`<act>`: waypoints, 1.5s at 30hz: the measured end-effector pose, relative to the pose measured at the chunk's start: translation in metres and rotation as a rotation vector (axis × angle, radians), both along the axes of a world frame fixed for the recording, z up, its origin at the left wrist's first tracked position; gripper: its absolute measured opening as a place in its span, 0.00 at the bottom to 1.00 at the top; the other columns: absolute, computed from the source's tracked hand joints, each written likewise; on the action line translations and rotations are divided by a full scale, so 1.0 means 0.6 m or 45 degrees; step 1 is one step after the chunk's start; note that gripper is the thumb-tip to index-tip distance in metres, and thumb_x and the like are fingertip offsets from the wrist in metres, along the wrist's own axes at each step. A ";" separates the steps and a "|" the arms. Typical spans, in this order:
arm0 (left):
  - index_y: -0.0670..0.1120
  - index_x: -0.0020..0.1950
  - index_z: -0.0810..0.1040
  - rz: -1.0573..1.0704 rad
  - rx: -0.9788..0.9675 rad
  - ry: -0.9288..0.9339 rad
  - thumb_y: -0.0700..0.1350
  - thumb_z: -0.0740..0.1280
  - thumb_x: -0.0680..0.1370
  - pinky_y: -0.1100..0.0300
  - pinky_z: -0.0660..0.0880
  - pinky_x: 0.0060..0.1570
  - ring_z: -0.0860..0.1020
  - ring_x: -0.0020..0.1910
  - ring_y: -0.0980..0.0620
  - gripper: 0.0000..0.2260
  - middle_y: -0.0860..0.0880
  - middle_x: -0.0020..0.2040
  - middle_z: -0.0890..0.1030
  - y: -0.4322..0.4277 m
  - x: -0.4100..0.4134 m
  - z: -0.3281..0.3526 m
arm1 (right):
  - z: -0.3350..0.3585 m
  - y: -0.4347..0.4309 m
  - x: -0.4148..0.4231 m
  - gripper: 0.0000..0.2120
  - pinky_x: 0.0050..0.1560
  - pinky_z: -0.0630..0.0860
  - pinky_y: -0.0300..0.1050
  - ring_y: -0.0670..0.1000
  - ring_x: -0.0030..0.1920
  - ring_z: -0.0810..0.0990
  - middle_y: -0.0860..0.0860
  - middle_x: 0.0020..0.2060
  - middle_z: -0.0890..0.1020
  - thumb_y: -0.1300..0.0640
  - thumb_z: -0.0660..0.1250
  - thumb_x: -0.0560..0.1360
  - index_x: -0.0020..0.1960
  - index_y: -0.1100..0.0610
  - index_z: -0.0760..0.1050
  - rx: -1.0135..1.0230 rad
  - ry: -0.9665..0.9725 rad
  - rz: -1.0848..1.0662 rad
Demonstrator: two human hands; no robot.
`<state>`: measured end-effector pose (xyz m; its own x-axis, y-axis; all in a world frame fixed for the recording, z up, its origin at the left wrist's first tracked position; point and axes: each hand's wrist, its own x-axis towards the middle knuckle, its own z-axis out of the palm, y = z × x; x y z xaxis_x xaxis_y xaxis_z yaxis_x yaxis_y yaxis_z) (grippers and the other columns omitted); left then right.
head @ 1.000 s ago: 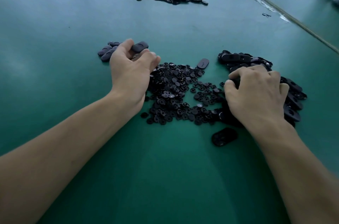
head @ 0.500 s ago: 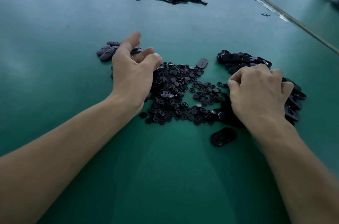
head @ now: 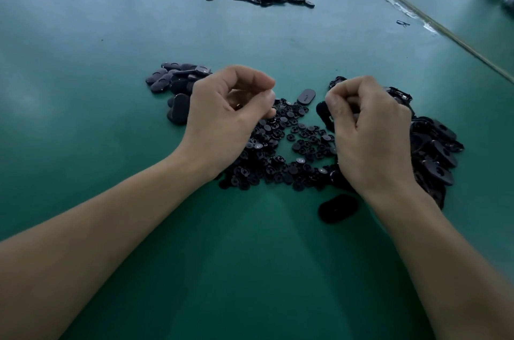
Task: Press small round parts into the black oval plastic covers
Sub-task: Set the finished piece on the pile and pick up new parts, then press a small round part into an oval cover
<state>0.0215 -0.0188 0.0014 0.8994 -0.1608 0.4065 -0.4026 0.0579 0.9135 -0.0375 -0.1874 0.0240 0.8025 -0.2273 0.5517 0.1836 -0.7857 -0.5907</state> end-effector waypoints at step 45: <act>0.51 0.45 0.81 -0.030 0.094 -0.067 0.41 0.76 0.74 0.70 0.70 0.32 0.79 0.34 0.60 0.07 0.55 0.35 0.84 -0.003 -0.011 0.014 | -0.012 0.007 -0.009 0.07 0.46 0.80 0.49 0.47 0.41 0.80 0.43 0.35 0.81 0.47 0.74 0.71 0.43 0.49 0.82 -0.190 0.391 0.054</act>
